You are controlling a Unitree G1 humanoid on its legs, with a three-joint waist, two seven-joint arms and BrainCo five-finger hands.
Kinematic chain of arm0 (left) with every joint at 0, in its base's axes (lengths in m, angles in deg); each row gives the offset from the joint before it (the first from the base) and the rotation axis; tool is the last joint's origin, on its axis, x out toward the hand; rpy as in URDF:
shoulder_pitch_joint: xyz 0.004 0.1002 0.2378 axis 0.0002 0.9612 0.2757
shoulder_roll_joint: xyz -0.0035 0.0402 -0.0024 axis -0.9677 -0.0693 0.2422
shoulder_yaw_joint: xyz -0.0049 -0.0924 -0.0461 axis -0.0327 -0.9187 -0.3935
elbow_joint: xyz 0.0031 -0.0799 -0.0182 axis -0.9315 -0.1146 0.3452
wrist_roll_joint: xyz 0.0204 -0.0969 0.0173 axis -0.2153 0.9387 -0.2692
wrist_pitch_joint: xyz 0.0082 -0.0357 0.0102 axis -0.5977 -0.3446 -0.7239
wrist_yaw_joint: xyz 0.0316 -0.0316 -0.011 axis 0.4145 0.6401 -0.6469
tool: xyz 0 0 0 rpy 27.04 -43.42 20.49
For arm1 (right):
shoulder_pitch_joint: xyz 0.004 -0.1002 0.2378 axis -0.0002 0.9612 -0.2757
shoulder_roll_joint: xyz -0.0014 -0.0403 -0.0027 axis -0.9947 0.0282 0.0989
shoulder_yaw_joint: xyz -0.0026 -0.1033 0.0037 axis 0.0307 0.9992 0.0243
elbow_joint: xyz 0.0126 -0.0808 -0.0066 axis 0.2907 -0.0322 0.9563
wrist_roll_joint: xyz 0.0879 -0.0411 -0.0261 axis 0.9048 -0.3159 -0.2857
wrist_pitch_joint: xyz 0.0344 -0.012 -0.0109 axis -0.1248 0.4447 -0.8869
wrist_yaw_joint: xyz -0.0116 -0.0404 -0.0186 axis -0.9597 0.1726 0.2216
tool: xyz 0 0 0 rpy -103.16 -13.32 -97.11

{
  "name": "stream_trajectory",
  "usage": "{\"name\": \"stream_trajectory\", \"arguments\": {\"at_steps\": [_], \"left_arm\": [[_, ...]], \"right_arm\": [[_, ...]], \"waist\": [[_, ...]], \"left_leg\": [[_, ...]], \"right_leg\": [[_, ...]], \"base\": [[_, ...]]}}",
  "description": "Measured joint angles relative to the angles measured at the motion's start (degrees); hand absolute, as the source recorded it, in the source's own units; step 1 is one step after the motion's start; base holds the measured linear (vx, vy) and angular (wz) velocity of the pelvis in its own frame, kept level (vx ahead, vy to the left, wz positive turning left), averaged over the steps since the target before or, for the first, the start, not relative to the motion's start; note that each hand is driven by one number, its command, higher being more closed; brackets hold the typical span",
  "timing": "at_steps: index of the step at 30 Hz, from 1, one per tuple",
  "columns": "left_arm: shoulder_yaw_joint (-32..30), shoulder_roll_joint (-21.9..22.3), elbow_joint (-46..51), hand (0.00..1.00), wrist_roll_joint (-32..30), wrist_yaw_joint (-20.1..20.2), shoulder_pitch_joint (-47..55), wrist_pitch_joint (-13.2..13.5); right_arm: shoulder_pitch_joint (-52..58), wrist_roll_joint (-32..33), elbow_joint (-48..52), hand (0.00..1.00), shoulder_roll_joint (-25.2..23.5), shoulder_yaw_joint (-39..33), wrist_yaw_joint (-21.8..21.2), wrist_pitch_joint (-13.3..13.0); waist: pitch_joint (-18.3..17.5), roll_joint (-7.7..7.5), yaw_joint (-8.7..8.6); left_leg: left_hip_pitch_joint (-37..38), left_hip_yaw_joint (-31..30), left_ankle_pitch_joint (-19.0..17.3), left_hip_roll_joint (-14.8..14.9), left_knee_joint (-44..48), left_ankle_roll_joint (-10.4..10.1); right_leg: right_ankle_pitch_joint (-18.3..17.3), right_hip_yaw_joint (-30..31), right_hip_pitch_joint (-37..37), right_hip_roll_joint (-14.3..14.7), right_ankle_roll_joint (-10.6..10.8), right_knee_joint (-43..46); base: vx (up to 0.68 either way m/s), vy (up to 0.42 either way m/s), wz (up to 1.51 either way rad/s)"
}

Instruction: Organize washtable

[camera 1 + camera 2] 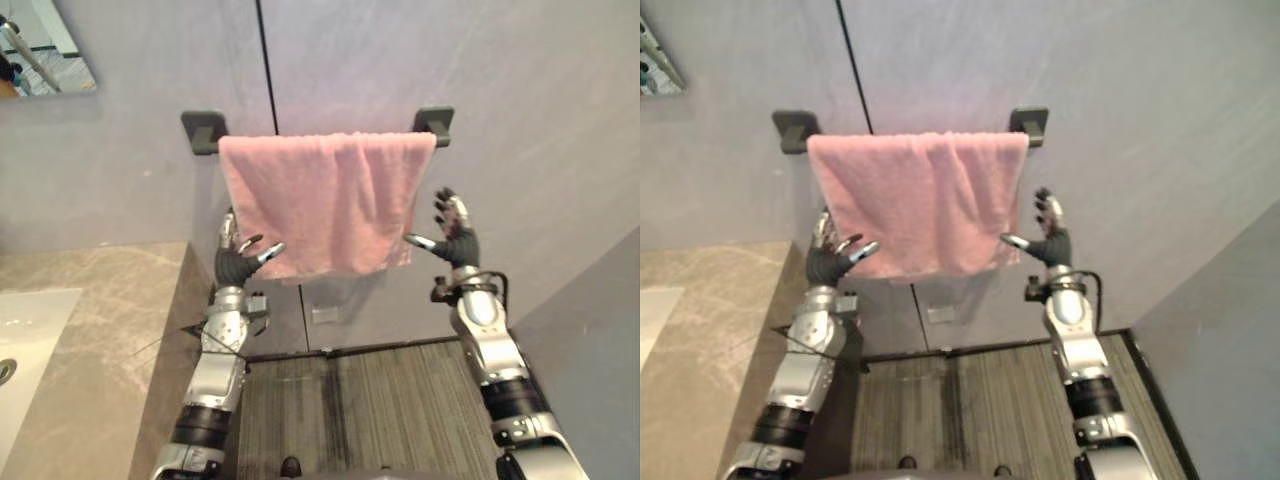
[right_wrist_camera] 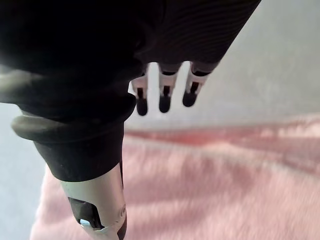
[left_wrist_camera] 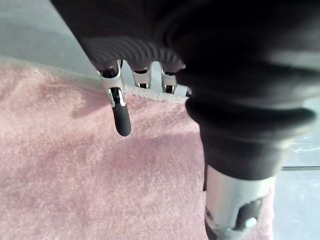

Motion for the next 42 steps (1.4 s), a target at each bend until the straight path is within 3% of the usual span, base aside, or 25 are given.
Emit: {"name": "stream_trajectory", "arguments": {"at_steps": [4,11,18,24,33,42], "left_arm": [[2.14,-0.05,3.06,0.0,0.75,-0.14,-1.06,0.34],[6.6,0.06,4.21,0.0,3.44,0.4,-2.39,0.95],[10.71,-0.03,4.18,0.0,4.99,1.53,-4.54,1.01],[10.95,-0.02,4.18,0.0,5.7,1.56,-4.65,1.07],[4.9,2.81,12.69,0.0,5.45,2.7,3.51,1.75],[-0.59,4.06,21.77,0.0,0.9,2.7,10.97,2.12]], "right_arm": [[-2.45,-0.05,0.01,0.0,-0.52,1.8,-1.09,-0.03],[-2.62,-0.01,0.01,0.0,-0.97,5.61,-2.37,-0.04],[-3.04,-0.07,-0.23,0.0,-1.08,8.45,-3.61,-0.03],[-2.99,-0.07,-0.3,0.0,-1.2,7.97,-3.47,-0.03],[8.69,-2.01,8.3,0.0,-7.36,-3.66,-1.99,-0.53],[15.3,-4.08,19.12,0.0,-9.42,-7.02,-2.04,-2.93]], "waist": [[0.11,-0.13,0.7],[0.63,-0.77,-0.29],[0.86,-1.15,-0.16],[1.19,-1.7,-0.25],[1.46,-1.82,-0.98],[1.57,-1.67,-1.71]], "left_leg": [[-0.89,-0.24,0.05,-0.05,0.0,0.04],[-0.65,-0.36,0.05,-0.06,0.01,0.04],[-0.66,-0.52,0.11,-0.03,-0.01,0.11],[-0.71,-0.48,0.12,-0.05,0.0,0.11],[0.5,-0.56,0.12,-0.15,-0.01,0.11],[1.7,-0.53,0.1,-0.12,-0.34,0.09]], "right_leg": [[0.01,-0.18,-0.77,-0.01,-0.01,0.0],[0.01,-0.37,-0.33,0.0,-0.02,-0.19],[0.04,-0.4,-0.33,0.02,-0.05,-0.1],[0.04,-0.39,-0.35,0.02,-0.05,-0.2],[-0.12,-0.77,0.43,-0.06,-0.15,0.55],[-0.64,-0.69,0.69,-0.1,-0.19,1.55]], "base": [[-0.01,-0.006,0.02],[0.0,0.0,0.0],[-0.03,-0.006,0.0],[0.0,0.0,0.0],[-0.01,-0.001,-0.01],[-0.06,-0.001,-0.01]]}}
